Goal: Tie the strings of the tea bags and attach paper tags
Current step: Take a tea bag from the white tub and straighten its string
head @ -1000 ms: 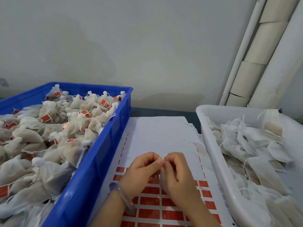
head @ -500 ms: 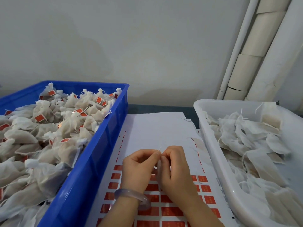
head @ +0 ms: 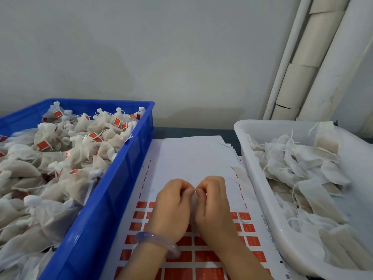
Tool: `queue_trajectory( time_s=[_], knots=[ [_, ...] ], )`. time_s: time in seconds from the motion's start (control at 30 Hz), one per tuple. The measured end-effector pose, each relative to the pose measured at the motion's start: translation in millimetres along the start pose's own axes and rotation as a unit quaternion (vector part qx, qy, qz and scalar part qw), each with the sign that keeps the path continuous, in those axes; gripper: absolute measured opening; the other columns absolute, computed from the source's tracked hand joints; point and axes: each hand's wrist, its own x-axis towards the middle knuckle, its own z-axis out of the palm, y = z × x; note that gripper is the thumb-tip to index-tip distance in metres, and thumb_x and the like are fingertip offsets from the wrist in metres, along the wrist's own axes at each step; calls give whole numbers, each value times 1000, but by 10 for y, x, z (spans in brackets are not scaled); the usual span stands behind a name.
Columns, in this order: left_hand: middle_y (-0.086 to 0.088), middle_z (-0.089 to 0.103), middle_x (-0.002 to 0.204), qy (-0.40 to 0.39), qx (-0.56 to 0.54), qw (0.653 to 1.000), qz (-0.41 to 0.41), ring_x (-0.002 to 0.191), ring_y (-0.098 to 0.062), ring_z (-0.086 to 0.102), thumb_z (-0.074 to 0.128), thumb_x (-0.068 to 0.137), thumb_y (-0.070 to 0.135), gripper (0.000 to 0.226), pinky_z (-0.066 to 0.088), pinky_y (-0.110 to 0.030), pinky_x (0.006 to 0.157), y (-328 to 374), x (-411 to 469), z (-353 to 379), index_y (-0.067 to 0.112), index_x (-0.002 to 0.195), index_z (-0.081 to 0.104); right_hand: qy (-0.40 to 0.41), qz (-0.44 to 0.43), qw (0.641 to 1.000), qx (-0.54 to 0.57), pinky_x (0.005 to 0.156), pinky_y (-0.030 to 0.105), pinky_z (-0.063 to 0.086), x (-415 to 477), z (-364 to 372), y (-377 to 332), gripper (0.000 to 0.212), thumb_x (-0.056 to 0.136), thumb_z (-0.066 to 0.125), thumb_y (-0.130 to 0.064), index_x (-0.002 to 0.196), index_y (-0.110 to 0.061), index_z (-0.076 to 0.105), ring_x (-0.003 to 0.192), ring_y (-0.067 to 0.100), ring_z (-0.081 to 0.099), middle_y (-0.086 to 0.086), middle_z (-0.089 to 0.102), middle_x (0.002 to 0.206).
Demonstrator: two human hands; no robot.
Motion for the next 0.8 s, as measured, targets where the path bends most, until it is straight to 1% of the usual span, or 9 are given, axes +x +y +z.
queue_trajectory(
  time_s=[0.03,0.07,0.13,0.23,0.37,0.47,0.57,0.67,0.8],
  knots=[
    [1,62,76,-26,-94,993,-62,70,-10,62,52,92,11,14,49,-16,60,6,1,-42,13,80,59,-5,-7,1000,1,64,2,37,0,10,-5,7,89,39,-20,82,-18,41,80,-7,43,-13,39,86],
    [-5,65,76,-67,-213,966,-127,67,-12,64,49,93,11,19,51,-22,59,6,11,-86,6,82,63,-11,-15,1000,4,64,2,37,-4,20,-9,7,89,40,-19,82,-18,41,80,-7,43,-13,39,86],
    [-14,63,73,-137,-386,893,-189,63,-19,62,44,91,7,23,49,-30,58,6,21,-168,-4,81,62,-18,-31,999,14,65,2,38,0,30,-13,8,90,43,-16,82,-17,44,79,-6,45,-12,41,86],
    [-18,64,76,-168,-438,862,-191,67,-24,64,43,91,9,25,48,-33,62,-3,26,-216,-7,87,61,-6,-44,999,29,68,4,40,22,-5,34,8,88,51,-13,83,-11,57,81,-3,49,-7,51,87],
    [-29,62,95,-150,-417,880,-171,90,-39,66,44,92,10,32,50,-39,70,-29,34,-215,-17,105,56,-24,-30,990,133,66,11,49,-22,-62,44,14,85,56,-25,91,-21,68,89,5,60,-14,59,93],
    [-36,59,103,-121,-389,898,-166,98,-44,60,44,93,8,31,49,-39,72,-37,39,-204,-17,105,57,12,1,991,132,63,12,51,-30,-26,39,8,79,68,-23,86,-23,72,85,3,62,-16,61,90],
    [-33,62,100,-96,-350,918,-163,90,-37,61,46,93,10,26,51,-36,70,-20,28,-174,-9,98,64,36,-6,994,103,61,10,50,-10,-33,48,6,77,67,-14,77,-18,71,80,2,61,-16,62,81],
    [-18,66,83,-97,-300,937,-149,80,-29,63,50,92,14,23,52,-38,72,-11,10,-125,-1,87,67,50,6,992,115,61,8,47,-7,-71,17,7,76,59,-25,69,-25,59,77,4,59,-14,60,77],
    [-13,70,80,-92,-256,954,-124,77,-23,66,52,92,18,20,57,-36,75,3,-9,-124,7,87,68,-8,71,988,136,64,7,45,-13,-61,-3,7,83,47,-30,78,-28,51,79,2,59,-10,61,83]
  ],
)
